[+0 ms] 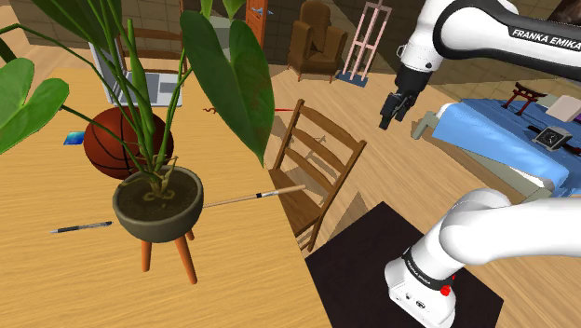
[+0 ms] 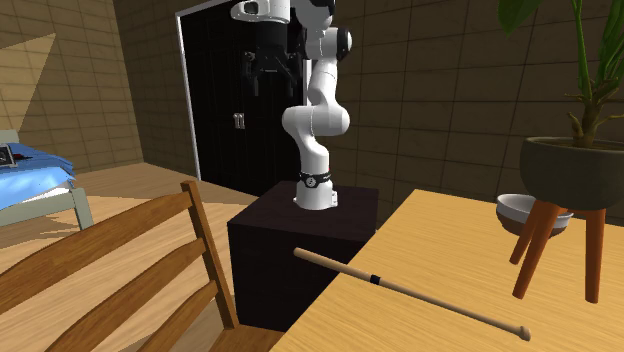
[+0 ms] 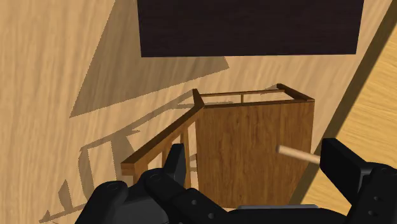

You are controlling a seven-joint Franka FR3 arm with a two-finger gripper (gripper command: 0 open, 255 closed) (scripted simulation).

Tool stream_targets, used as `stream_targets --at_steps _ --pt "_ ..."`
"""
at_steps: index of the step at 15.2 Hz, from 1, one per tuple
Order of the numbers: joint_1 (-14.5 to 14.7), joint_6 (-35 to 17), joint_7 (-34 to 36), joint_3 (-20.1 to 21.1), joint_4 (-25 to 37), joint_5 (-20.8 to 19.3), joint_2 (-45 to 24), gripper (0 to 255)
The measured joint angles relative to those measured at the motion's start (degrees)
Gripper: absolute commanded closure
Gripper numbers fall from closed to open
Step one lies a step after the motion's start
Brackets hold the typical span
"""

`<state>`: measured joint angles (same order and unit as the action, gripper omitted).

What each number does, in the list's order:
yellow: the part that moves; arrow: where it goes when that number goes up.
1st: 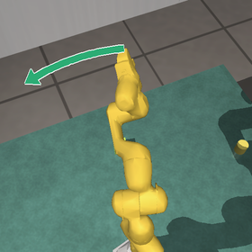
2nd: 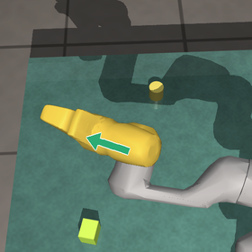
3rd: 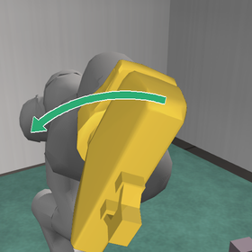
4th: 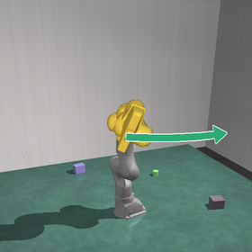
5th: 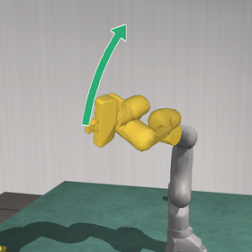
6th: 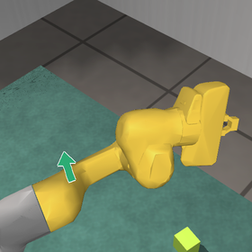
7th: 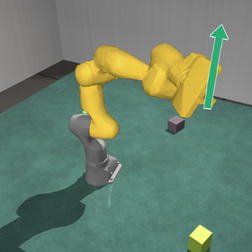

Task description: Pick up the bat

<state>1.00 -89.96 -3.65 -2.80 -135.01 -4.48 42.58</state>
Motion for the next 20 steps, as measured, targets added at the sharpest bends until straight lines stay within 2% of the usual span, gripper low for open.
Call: stream_targets --at_steps 4,12,20 --pt "1.4 -3.84 -2.23 0.1 -0.39 -0.25 -3.19 0" --pt "6.67 -17.55 -9.42 1.87 -2.05 -0.58 -14.02 0" --pt "11.18 -30.3 -16.18 4.4 0.01 -1.66 -27.51 0"
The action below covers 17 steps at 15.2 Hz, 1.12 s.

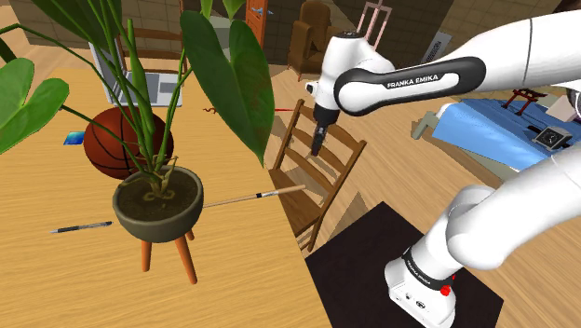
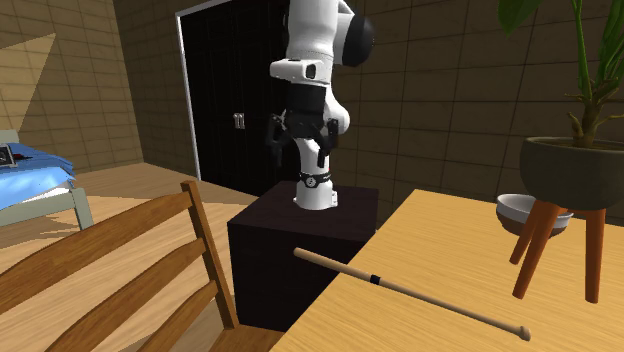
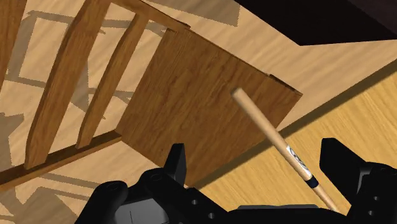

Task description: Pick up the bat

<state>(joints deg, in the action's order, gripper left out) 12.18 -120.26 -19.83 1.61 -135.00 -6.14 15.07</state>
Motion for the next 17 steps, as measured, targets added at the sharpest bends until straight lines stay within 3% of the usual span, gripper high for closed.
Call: stream_targets --at_steps 10,17 --pt "4.71 -12.44 -6.25 4.41 5.11 -3.79 -16.18 0" --pt "8.25 -19.35 -8.57 7.15 10.15 -9.29 -27.62 0"
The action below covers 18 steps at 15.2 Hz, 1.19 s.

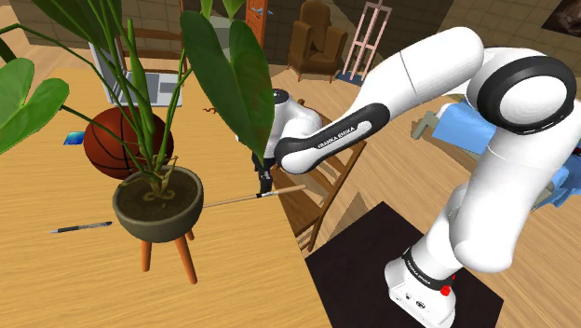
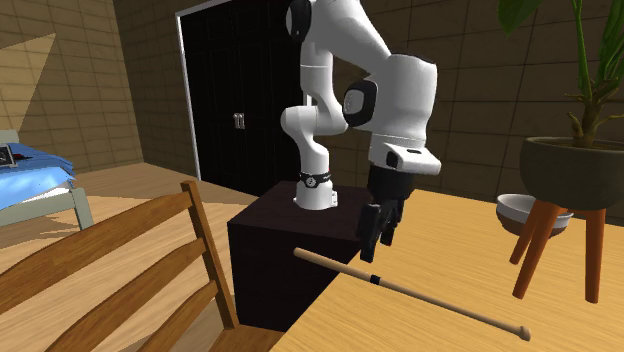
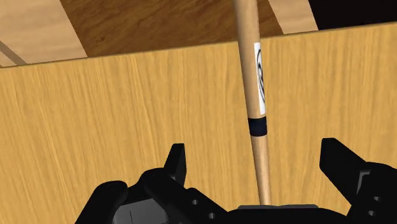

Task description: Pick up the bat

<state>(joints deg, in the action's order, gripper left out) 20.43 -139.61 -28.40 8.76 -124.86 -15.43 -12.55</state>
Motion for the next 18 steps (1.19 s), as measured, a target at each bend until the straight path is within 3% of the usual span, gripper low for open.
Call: stream_targets --at_steps 10,11,18 --pt "2.31 -6.35 1.29 -0.36 1.99 -4.97 -8.43 0" --pt "2.32 -6.62 1.38 -0.44 1.9 -5.1 -8.63 255" --pt "2.47 -6.72 1.47 -0.37 1.99 -5.21 -8.83 255"
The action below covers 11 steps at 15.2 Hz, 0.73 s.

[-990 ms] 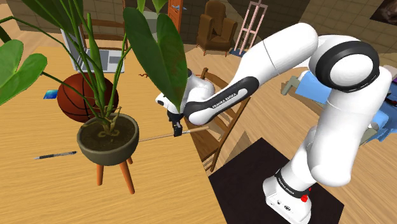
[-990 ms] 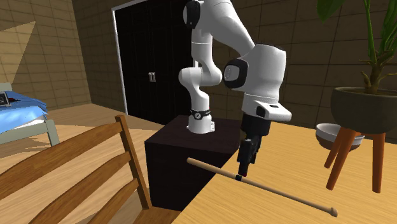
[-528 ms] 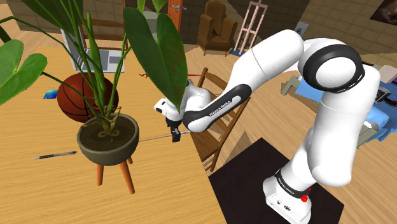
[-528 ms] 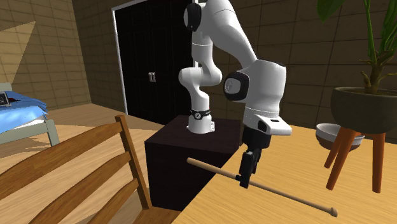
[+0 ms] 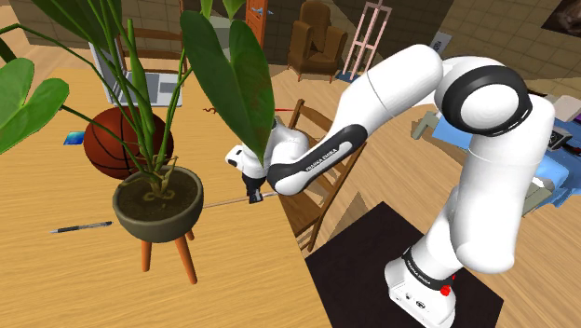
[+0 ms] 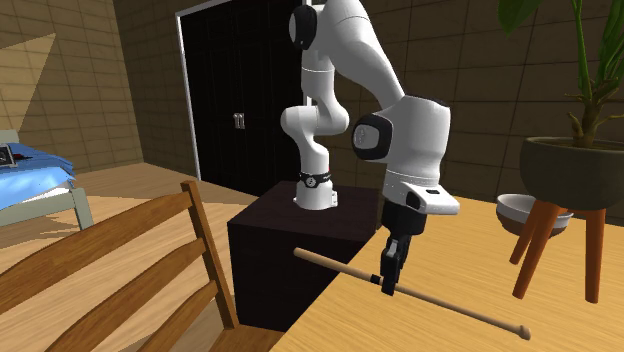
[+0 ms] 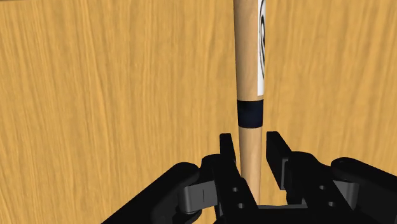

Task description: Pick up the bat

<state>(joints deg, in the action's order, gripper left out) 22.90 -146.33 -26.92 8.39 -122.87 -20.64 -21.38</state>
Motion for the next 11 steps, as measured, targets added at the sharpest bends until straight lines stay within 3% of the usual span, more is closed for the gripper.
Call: stream_targets --at_steps 11 --pt "-0.86 3.87 -2.1 1.03 -0.02 2.29 4.12 255"
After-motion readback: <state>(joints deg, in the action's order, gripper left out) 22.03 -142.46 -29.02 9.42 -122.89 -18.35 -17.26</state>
